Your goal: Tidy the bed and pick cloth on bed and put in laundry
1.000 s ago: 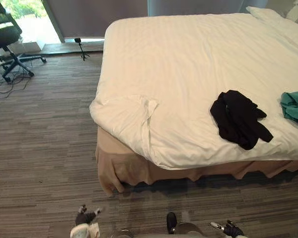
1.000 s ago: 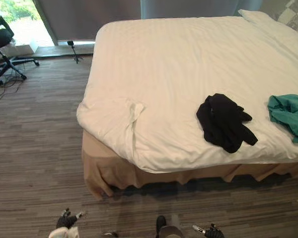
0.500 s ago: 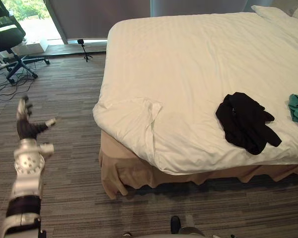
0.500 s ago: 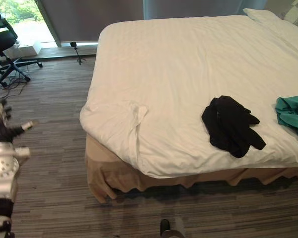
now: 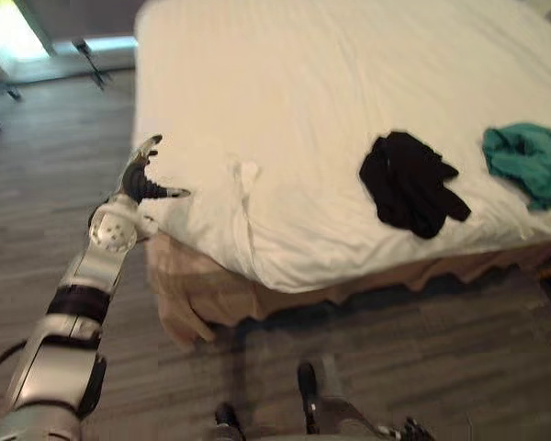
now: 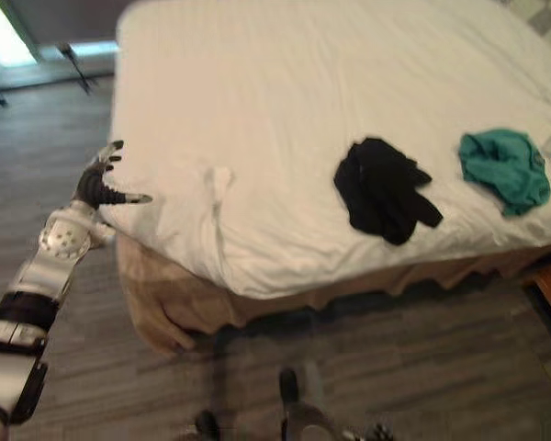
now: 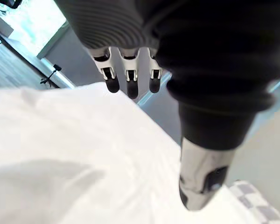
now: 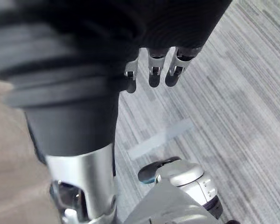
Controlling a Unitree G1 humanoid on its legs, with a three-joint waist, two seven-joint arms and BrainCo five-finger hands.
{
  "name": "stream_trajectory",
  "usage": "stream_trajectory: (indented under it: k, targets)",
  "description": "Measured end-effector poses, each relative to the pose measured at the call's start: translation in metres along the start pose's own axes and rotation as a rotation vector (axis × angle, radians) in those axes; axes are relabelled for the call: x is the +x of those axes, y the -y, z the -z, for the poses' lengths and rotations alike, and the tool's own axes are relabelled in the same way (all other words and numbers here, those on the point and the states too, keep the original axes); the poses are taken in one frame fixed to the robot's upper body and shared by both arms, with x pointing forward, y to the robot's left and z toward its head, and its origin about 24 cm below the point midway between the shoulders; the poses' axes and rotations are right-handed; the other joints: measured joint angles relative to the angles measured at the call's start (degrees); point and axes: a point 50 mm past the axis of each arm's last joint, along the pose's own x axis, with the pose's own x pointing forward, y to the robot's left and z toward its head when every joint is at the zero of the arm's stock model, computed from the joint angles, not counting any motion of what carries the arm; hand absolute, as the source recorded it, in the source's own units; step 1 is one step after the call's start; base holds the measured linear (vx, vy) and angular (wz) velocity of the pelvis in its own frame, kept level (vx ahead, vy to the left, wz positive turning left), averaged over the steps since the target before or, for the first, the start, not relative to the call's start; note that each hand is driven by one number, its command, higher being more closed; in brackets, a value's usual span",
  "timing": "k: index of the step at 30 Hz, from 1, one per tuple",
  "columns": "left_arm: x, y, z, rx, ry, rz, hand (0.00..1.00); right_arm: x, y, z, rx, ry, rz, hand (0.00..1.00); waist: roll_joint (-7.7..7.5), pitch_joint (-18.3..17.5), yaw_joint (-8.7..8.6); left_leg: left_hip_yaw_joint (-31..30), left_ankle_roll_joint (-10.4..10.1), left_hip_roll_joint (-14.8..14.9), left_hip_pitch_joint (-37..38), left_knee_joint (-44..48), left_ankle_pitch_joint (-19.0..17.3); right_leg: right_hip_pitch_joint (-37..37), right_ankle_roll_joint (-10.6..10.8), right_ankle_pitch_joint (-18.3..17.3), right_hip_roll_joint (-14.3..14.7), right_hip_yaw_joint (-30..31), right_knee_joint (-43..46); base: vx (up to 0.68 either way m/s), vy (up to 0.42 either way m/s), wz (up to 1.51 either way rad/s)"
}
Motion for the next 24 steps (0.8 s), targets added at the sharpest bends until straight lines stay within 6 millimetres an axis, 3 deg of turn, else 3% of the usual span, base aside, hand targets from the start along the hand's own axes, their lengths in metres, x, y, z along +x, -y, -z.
stream_trajectory:
  k: [4,13,16,20,21,23,24]
  targets:
    - [0.017,-0.01,-0.021,0.051,-0.008,-0.031,1.0,0.004,-0.019,-0.034,-0.014,0.123,-0.064,0.0,0.4,4.17,-0.9,1.41,0.81,-0.31,-3.79,1.49,-0.71,-3.48,0.89,0.86,-0.44,1.76,-0.16,-0.02,0.026,-0.15]
    - [0.022,-0.005,-0.026,0.21,-0.047,0.063,1.0,0.002,-0.029,-0.049,-0.034,0.203,-0.097,0.0,0.54,4.77,-0.57,2.01,1.34,-0.36,-2.94,1.26,-1.11,-2.71,1.53,1.27,-0.43,3.12,-0.4,0.03,0.012,0.0]
    - [0.015,0.008,-0.013,0.225,-0.084,0.119,1.0,0.002,-0.024,-0.047,-0.034,0.2,-0.081,0.0,0.9,4.12,-0.41,2.2,1.22,-0.18,-1.5,1.28,-1.75,-1.02,1.69,1.15,-0.43,2.9,-0.52,0.01,0.001,-0.03]
    - [-0.014,0.04,0.028,0.2,-0.161,0.225,1.0,0.0,0.014,-0.039,0.064,0.174,0.045,0.0,3.17,1.04,-0.51,2.42,0.97,-0.19,1.45,1.27,-2.1,1.9,2.66,0.27,-0.61,1.1,-0.52,0.04,0.002,0.01]
    - [-0.03,0.052,0.044,0.164,-0.194,0.256,0.0,0.0,0.031,-0.036,0.124,0.16,0.099,0.0,3.81,-0.09,-0.51,2.38,0.8,-0.09,2.51,1.19,-2.42,3.1,2.52,-0.28,-0.62,0.58,-0.52,0.04,-0.006,0.11]
    - [-0.063,0.074,0.073,0.079,-0.278,0.301,0.0,-0.006,0.061,-0.031,0.209,0.157,0.199,0.0,4.5,-2.59,-0.14,2.11,0.69,-0.17,4.15,1.2,-3.21,5.07,1.49,-2.03,-0.88,-0.6,-0.51,0.04,-0.008,0.11]
    - [-0.09,0.086,0.095,0.019,-0.354,0.324,0.0,-0.011,0.08,-0.03,0.256,0.165,0.266,0.0,5.12,-4.71,0.05,1.89,0.62,-0.09,4.9,1.07,-3.47,5.88,1.49,-2.52,-0.88,-1.19,-0.49,0.04,-0.016,0.16]
